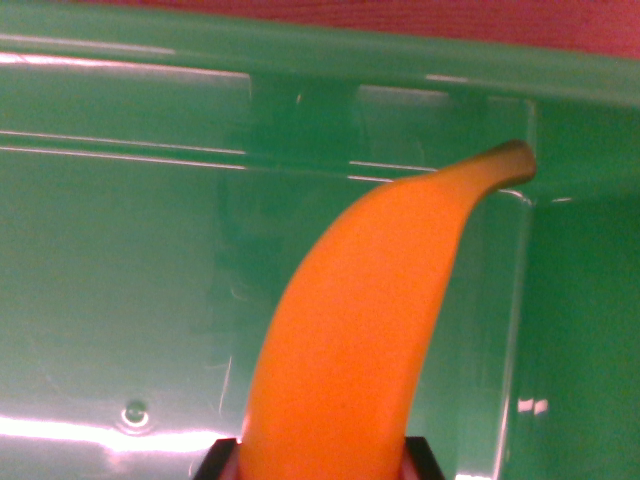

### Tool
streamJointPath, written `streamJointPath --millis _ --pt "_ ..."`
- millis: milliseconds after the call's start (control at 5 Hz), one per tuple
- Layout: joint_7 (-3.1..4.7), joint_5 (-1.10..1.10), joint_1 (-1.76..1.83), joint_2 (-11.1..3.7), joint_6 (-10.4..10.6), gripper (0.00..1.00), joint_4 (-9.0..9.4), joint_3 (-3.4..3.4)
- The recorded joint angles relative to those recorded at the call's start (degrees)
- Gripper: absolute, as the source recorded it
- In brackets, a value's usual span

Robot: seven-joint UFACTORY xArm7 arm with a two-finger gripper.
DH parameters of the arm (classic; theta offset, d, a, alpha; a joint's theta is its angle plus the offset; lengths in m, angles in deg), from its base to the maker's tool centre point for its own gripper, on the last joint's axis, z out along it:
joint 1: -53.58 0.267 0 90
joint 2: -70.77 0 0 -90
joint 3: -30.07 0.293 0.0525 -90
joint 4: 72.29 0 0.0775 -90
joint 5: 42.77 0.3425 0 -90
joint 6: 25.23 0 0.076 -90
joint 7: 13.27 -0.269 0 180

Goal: Pick fruit

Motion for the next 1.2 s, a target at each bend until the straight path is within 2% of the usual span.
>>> streamJointPath --millis 200,400,600,800,1000,1200 --pt "0.00 0.00 0.00 0.00 0.00 1.00 0.00 0.00" --pt "0.06 -0.11 0.06 0.99 -2.65 1.00 -1.68 -0.02" --pt "0.06 -0.11 0.06 0.99 -2.65 1.00 -1.68 -0.02" --pt "0.11 -0.23 0.12 1.99 -5.36 1.00 -3.39 -0.05" --pt "0.11 -0.23 0.12 1.99 -5.36 1.00 -3.39 -0.05" --pt "0.17 -0.35 0.19 3.01 -8.10 1.00 -5.12 -0.08"
